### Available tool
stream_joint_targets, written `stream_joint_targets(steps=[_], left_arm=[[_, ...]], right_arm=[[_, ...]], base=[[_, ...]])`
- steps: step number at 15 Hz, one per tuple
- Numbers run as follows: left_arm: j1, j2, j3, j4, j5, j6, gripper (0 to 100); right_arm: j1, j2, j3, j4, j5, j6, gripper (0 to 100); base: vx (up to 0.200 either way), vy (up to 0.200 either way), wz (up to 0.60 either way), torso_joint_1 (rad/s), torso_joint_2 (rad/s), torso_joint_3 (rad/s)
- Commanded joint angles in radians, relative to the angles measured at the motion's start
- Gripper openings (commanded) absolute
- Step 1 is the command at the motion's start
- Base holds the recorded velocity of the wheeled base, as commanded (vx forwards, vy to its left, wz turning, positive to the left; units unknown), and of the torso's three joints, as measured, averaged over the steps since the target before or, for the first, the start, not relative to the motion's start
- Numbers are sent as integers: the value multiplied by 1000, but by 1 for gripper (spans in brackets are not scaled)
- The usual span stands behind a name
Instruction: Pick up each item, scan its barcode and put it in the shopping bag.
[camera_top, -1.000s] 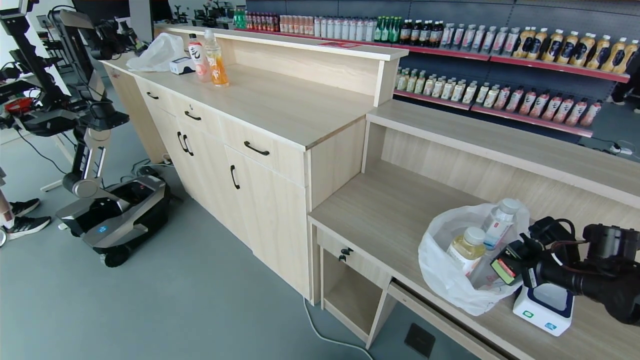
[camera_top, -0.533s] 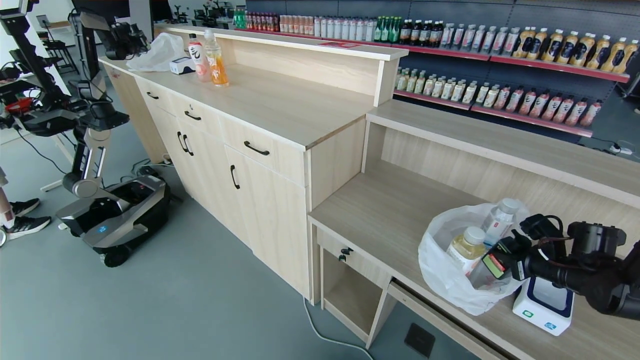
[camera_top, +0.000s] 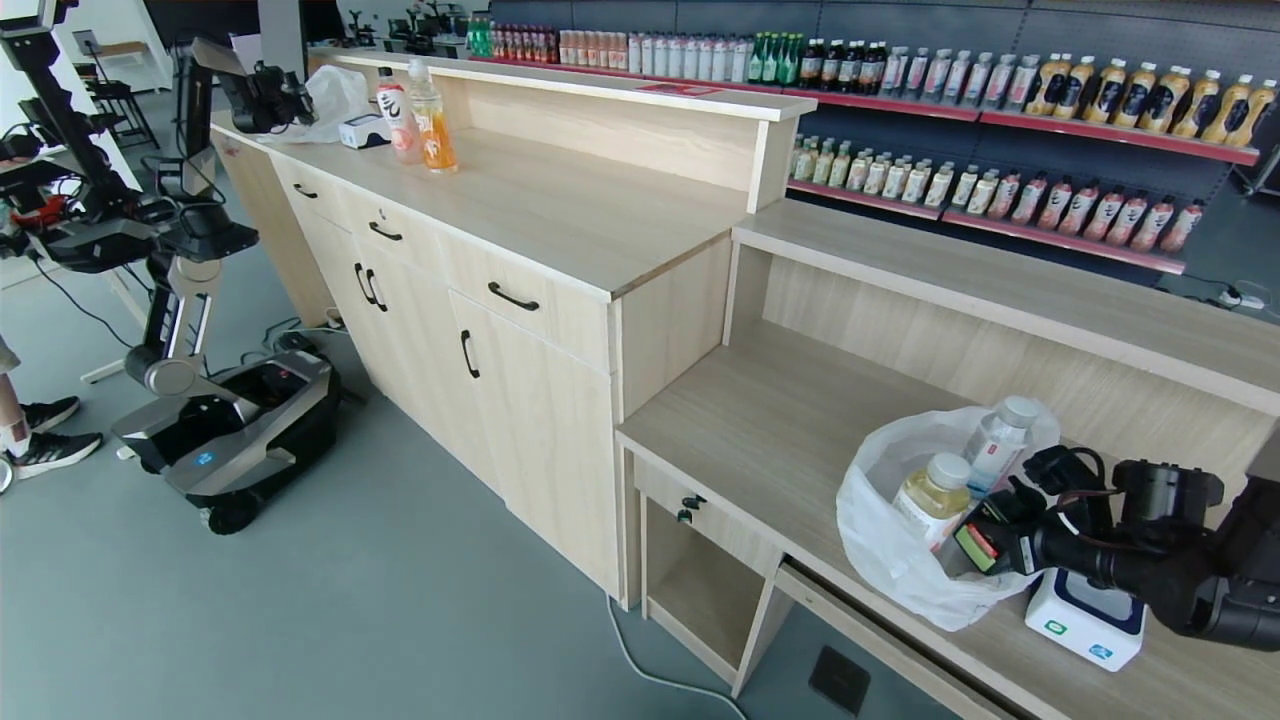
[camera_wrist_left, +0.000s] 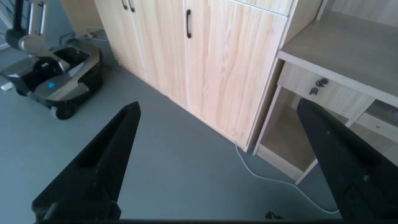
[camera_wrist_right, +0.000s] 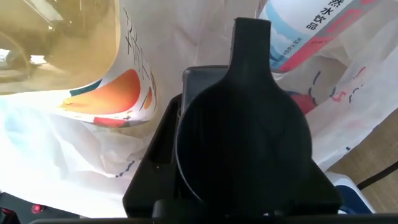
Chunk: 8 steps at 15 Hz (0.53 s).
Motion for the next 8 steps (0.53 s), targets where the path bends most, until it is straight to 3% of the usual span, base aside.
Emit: stream_joint_targets(steps=[1,6,7,8], left_arm=[[0,0,0,0,0,0,100],[0,0,0,0,0,0,100],[0,0,0,0,0,0,100],[0,0,0,0,0,0,100]], right_arm=[[0,24,-5,1,0,0,0],[-2,37,-16,1,-3,0,0],[-2,37,-20,1,-3,0,100],[-2,37,-22,1,-3,0,100]], base=[[0,0,0,0,0,0],[0,0,0,0,0,0],[0,0,0,0,0,0],[0,0,0,0,0,0]])
